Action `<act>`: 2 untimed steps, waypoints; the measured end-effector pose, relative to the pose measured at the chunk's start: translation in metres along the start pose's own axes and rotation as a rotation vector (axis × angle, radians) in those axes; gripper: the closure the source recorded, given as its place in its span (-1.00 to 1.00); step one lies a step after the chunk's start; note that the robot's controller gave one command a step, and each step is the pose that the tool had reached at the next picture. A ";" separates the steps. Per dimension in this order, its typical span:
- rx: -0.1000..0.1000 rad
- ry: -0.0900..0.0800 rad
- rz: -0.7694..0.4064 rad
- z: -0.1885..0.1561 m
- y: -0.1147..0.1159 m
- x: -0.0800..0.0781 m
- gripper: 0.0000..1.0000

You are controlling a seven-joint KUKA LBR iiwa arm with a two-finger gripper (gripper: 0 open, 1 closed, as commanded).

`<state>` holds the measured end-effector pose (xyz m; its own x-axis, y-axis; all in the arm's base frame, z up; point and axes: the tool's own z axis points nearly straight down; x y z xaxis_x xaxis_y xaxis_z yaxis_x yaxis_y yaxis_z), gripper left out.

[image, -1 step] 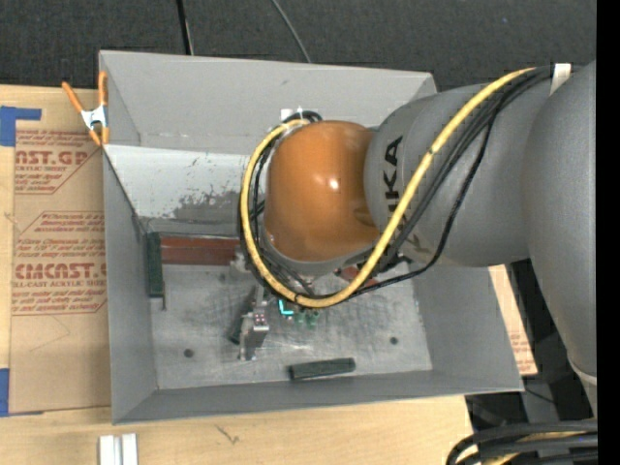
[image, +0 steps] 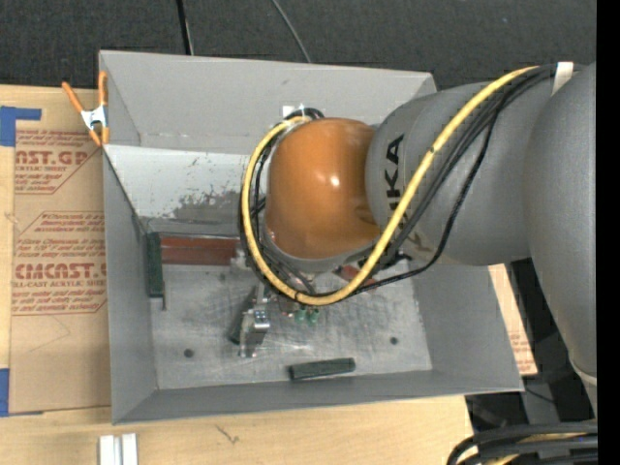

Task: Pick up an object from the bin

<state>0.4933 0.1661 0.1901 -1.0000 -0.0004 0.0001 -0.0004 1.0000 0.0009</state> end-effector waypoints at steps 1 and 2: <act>0.000 -0.003 -0.197 0.055 -0.010 -0.022 -1.00; 0.001 -0.003 -0.552 0.116 -0.023 -0.039 -1.00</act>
Offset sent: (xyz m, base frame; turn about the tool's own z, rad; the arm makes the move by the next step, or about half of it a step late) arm 0.0407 -0.0253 -0.1201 -0.5535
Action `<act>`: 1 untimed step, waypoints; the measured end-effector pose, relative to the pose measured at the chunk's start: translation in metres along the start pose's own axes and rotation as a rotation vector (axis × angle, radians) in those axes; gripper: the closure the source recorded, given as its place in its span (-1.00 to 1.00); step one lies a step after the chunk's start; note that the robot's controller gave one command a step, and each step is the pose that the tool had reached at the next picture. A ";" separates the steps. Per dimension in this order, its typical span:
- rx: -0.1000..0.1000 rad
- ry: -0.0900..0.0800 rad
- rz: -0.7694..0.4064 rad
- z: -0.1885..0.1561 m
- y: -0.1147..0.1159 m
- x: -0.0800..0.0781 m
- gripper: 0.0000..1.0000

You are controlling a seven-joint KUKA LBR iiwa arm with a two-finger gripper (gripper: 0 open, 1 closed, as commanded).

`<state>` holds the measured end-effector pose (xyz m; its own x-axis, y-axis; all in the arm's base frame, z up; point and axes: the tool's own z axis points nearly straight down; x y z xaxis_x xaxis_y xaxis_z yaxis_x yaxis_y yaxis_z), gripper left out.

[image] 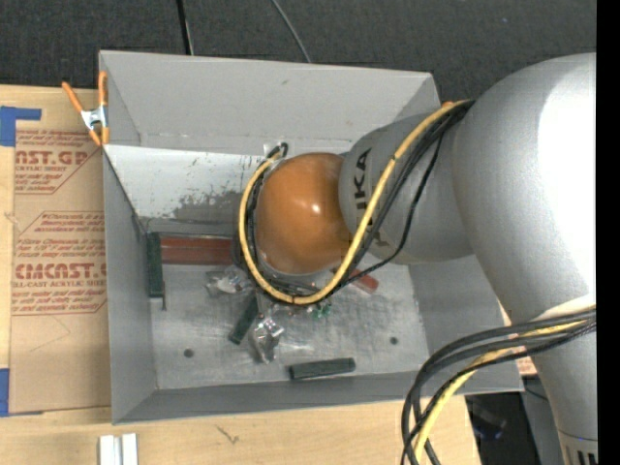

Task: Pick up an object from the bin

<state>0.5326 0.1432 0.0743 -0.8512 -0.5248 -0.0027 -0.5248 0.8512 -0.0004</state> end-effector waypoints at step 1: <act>-0.001 0.011 0.086 0.013 -0.004 -0.002 -1.00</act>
Offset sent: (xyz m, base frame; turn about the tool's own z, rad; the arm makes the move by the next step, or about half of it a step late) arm 0.0000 0.0000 0.0000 0.0000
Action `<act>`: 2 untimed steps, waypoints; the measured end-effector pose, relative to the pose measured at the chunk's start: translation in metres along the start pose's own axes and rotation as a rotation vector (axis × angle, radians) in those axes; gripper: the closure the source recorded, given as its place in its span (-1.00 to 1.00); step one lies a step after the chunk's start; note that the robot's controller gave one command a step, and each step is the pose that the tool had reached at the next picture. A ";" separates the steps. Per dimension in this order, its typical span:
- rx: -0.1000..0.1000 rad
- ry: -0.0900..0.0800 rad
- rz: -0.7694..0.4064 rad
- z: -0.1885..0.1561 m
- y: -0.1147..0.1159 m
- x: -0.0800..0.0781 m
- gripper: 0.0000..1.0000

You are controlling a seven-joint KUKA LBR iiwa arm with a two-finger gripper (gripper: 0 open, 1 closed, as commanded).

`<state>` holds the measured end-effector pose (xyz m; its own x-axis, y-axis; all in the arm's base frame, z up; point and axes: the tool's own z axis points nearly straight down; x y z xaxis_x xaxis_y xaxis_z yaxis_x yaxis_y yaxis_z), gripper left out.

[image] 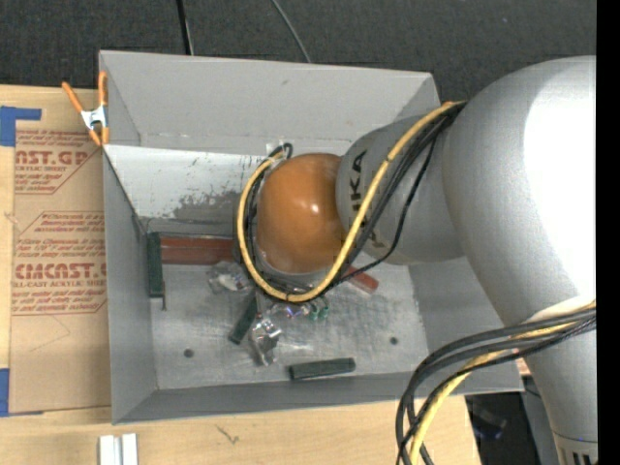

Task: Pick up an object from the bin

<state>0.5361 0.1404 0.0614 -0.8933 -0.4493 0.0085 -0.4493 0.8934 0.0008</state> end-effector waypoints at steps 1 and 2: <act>0.001 -0.012 -0.088 -0.013 0.005 0.001 -1.00; -0.001 0.000 0.000 -0.005 0.000 0.000 1.00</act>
Offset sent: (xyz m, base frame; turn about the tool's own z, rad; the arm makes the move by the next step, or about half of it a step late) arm 0.0000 0.0000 0.0000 0.0000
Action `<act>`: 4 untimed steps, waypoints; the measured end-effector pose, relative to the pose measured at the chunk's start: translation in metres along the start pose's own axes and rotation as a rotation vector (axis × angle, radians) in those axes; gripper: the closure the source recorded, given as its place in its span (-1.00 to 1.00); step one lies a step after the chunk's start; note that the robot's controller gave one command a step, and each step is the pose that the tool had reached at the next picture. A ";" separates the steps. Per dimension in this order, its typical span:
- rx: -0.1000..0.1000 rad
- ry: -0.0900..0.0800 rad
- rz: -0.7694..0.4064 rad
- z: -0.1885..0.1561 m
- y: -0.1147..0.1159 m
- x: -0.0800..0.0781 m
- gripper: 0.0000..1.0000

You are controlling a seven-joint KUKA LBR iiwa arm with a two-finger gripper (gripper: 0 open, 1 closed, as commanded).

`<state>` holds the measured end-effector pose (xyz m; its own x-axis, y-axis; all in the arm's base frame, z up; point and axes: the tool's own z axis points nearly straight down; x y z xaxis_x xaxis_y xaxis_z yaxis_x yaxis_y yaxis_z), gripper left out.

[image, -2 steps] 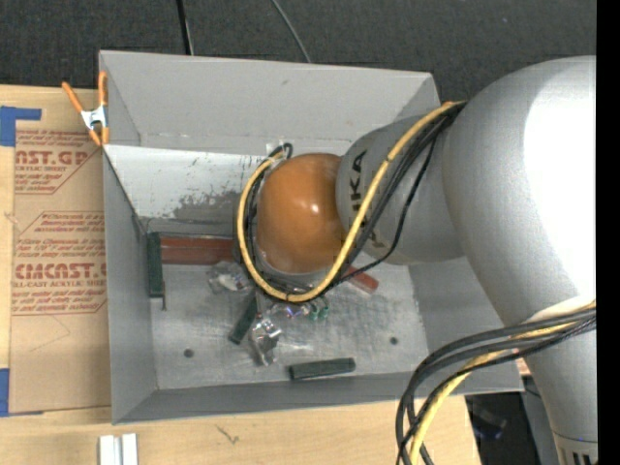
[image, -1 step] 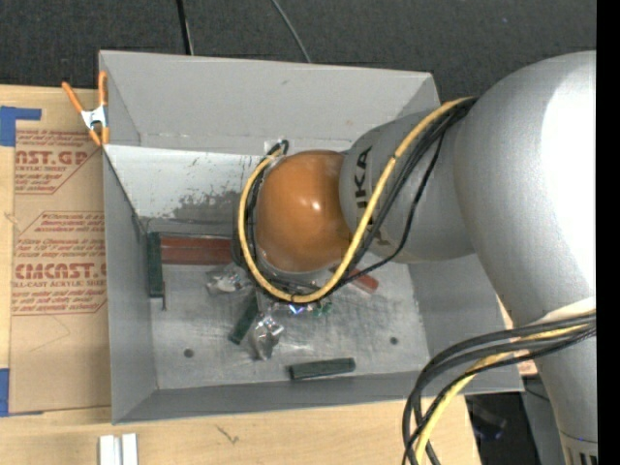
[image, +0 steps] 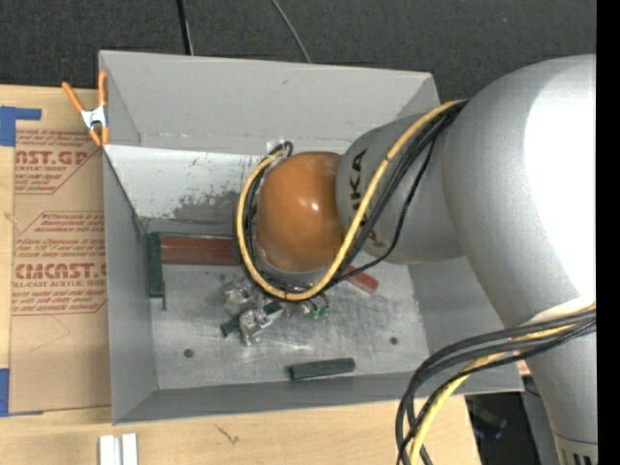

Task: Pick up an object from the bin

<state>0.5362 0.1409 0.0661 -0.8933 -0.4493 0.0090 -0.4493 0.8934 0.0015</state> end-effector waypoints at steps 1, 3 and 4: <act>0.000 0.000 0.000 0.000 0.000 0.000 1.00; 0.000 -0.007 0.000 -0.026 0.001 0.001 1.00; 0.001 -0.007 0.000 -0.049 0.001 0.001 1.00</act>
Offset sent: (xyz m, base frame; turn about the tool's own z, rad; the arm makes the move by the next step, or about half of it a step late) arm 0.0001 -0.0002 0.0290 0.0000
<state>0.5353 0.1414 0.1149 -0.8934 -0.4492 0.0016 -0.4492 0.8934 0.0010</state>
